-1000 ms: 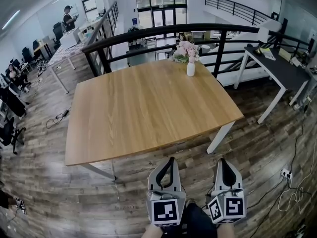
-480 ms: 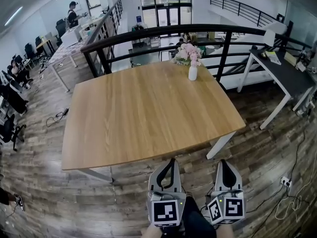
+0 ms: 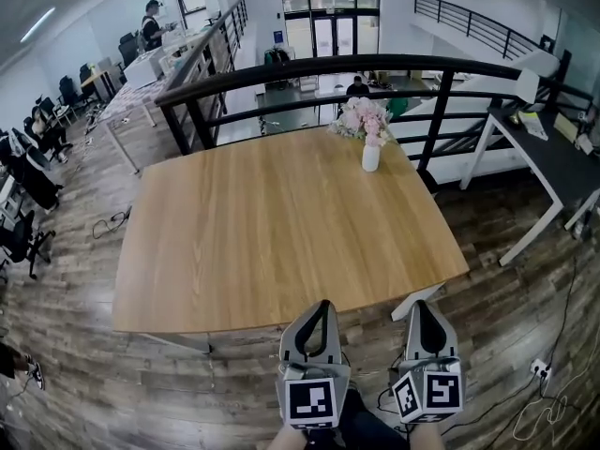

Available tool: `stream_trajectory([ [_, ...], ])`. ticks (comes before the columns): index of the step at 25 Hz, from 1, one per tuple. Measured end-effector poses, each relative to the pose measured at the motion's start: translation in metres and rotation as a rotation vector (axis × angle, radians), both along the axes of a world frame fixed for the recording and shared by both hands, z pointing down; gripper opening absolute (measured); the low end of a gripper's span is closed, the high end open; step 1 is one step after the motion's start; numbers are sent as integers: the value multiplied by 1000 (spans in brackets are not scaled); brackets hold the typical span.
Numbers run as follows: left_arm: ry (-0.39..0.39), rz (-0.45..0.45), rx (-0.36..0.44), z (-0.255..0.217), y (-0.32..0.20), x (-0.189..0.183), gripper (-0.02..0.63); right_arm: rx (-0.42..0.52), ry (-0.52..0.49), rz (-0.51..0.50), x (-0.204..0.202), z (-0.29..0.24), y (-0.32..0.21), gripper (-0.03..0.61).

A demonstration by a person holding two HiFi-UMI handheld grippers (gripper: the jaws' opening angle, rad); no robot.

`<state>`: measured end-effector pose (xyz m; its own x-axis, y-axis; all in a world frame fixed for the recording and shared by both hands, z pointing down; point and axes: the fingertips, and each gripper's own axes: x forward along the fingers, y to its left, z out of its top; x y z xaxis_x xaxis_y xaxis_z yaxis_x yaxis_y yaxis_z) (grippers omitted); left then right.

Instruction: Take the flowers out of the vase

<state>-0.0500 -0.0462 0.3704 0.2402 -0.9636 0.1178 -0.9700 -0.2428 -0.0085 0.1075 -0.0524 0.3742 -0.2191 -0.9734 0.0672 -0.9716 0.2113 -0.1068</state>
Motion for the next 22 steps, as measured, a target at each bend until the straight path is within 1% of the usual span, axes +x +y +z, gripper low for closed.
stream_trajectory([
  [11,-10,-69,11,-6,-58,15,35,15,-15,-54,24,-2,-68,9],
  [17,-17,-91,8,-4,-76,22,36,1,-28,-58,36,6,-93,9],
  [22,-24,-101,-6,1,-83,21,36,-10,-39,-56,41,11,-103,9],
])
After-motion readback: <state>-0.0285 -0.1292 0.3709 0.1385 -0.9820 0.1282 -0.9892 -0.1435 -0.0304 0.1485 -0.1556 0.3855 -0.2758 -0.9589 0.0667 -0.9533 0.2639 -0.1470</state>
